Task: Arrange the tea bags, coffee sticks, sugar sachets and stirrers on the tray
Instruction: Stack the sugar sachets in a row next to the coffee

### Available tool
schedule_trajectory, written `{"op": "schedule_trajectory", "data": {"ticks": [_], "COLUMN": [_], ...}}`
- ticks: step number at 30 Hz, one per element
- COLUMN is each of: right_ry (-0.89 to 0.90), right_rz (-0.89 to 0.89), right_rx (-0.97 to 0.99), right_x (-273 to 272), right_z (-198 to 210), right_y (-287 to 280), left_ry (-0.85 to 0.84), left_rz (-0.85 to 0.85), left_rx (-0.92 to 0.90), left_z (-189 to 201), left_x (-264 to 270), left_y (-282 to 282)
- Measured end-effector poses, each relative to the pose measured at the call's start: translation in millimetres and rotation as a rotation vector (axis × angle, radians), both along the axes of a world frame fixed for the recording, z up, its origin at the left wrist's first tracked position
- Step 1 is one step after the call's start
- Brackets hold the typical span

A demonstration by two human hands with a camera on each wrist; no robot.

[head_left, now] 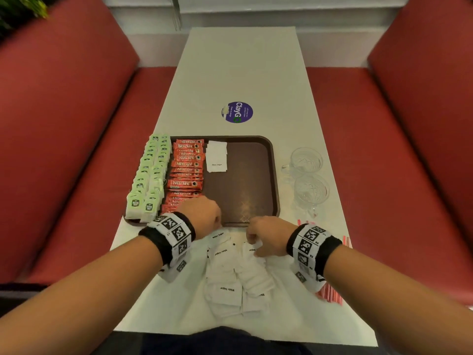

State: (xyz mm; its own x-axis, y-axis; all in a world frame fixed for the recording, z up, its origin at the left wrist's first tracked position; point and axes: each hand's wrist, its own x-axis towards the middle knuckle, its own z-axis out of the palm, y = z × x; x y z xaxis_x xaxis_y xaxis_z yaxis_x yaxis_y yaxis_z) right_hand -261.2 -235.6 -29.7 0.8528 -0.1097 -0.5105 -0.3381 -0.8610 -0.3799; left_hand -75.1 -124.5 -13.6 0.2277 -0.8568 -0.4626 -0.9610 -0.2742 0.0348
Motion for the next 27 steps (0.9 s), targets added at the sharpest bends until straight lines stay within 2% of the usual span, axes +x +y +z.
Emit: {"op": "schedule_trajectory", "data": {"ticks": [3,6,9,15,19,27], "right_ry": [-0.026,-0.080,-0.111,-0.071,-0.084,-0.071], "right_rz": [-0.085,-0.175,-0.211,-0.176,-0.177,-0.293], "right_rx": [0.031,0.065,0.096,-0.002,-0.004,0.143], "right_x": [-6.9,-12.5,-16.7,-19.2,-22.8,-25.5], "right_z": [1.4,3.4,7.9,13.2,16.7,21.8], "right_y": [0.5,0.7,4.6,10.8,15.5,19.2], "left_ry": [-0.181,-0.232,-0.210,-0.214,-0.113,0.023], "left_rz": [0.079,0.148,0.203,0.167,0.172,0.081], "left_rx": [0.001,-0.046,0.019,0.094,0.075,0.041], "left_z": [-7.4,-8.5,-10.2,-19.6,-24.7,-9.1], "left_x": [-12.2,-21.9,-30.0,-36.3,-35.3,-31.4], "left_y": [14.2,23.0,27.3,29.5,37.3,44.9]}}
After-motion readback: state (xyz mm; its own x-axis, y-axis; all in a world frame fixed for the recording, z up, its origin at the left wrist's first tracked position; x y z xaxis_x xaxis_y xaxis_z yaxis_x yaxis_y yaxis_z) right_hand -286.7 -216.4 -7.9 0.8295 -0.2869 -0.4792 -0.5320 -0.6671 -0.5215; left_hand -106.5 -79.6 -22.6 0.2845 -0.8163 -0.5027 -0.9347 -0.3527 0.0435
